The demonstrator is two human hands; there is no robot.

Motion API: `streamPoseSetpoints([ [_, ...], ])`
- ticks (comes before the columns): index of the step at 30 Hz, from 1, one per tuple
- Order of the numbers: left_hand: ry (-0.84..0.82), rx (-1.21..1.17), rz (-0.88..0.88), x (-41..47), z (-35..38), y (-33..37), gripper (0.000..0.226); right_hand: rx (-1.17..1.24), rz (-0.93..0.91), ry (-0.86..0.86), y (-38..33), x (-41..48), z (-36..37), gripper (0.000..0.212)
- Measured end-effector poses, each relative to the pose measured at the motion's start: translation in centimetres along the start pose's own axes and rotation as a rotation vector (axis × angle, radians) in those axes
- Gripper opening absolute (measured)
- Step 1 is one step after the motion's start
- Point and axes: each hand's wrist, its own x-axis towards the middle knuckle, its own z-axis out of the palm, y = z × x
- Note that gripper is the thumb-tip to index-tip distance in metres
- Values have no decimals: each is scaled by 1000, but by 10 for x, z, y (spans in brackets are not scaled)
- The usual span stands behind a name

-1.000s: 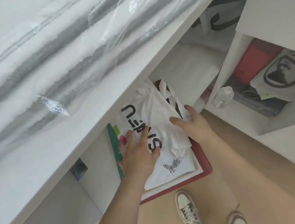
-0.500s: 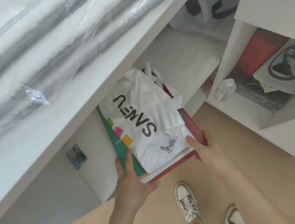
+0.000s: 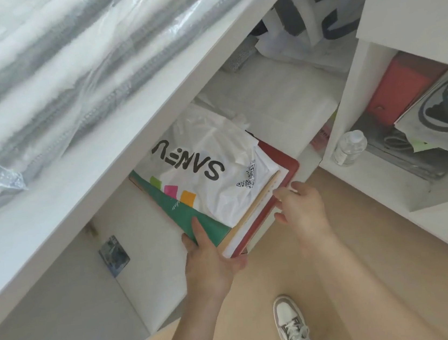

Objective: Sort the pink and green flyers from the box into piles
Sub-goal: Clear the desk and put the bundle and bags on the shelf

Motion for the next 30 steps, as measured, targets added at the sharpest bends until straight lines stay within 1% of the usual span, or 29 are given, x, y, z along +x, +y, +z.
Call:
streamPoseSetpoints([
  [1,4,35,-3,-3,4,1,125,17,-12,-12,1,-4,2,35],
  [2,27,67,3,-4,6,2,121,16,-33,-22,1,-5,3,36],
  [5,68,57,54,10,1,5,114,-40,-90,-80,-5,1,9,52],
  [7,49,4,63,28,-8,8,113,-117,-118,-151,-7,8,16,59],
  [10,17,-4,63,54,-21,11,113,-209,-133,-258,-13,15,27,64],
  [15,18,67,26,69,-26,14,116,-253,-107,-347,-23,17,31,61],
  [18,-40,118,-13,68,-32,19,118,-280,-87,-394,-30,5,26,63],
  [21,-113,126,-81,51,-52,31,115,-290,-85,-387,-46,-26,10,63],
  [22,-105,118,-59,37,-61,37,107,-299,-100,-383,-54,-41,2,62],
  [23,-74,103,-5,19,-71,45,93,-312,-117,-379,-62,-58,-7,61],
  [25,-17,72,157,-26,-91,64,61,-345,-156,-371,-80,-94,-25,59],
  [26,-13,53,248,-52,-103,75,52,-362,-184,-372,-89,-114,-34,57],
  [28,4,-12,386,-100,-133,96,44,-412,-265,-382,-110,-153,-47,50],
  [30,103,-110,471,-138,-166,112,37,-472,-338,-400,-131,-189,-50,50],
])
